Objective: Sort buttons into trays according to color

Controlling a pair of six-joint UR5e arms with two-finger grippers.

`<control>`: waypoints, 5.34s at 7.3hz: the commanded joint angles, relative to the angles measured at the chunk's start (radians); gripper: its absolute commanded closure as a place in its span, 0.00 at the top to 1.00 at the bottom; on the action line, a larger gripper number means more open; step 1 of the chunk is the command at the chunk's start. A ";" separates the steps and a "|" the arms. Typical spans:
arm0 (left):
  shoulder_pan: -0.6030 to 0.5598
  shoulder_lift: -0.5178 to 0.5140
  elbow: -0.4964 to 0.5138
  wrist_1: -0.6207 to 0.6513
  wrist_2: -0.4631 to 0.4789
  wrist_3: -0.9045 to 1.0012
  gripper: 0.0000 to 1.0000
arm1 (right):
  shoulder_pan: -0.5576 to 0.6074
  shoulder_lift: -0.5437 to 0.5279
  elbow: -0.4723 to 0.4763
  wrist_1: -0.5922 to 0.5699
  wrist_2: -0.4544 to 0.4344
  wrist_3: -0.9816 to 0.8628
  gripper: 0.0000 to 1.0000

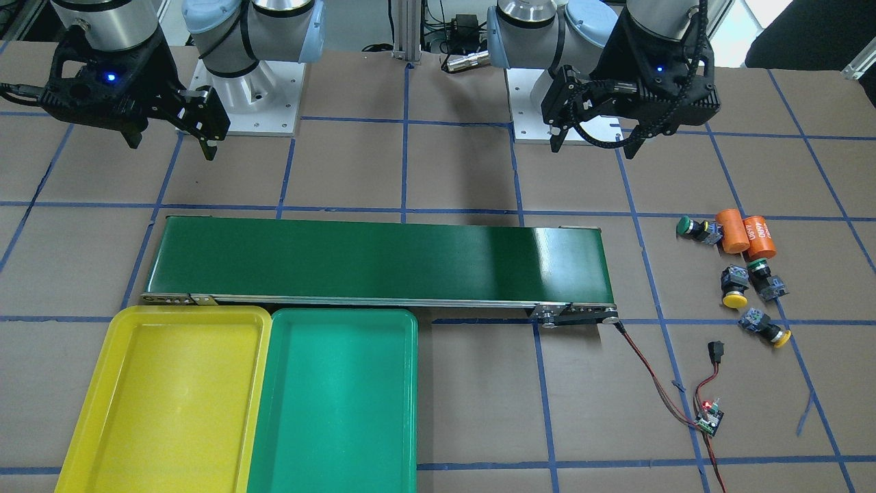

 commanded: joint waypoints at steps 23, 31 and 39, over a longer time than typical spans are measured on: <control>0.088 -0.027 -0.003 -0.006 0.000 0.052 1.00 | 0.007 -0.115 0.013 0.122 0.161 -0.015 1.00; 0.693 -0.153 -0.492 0.612 0.031 0.787 1.00 | 0.006 -0.101 0.021 0.117 0.143 -0.014 1.00; 0.721 -0.232 -0.629 0.804 0.171 1.244 1.00 | 0.004 -0.101 0.027 0.132 0.143 -0.001 1.00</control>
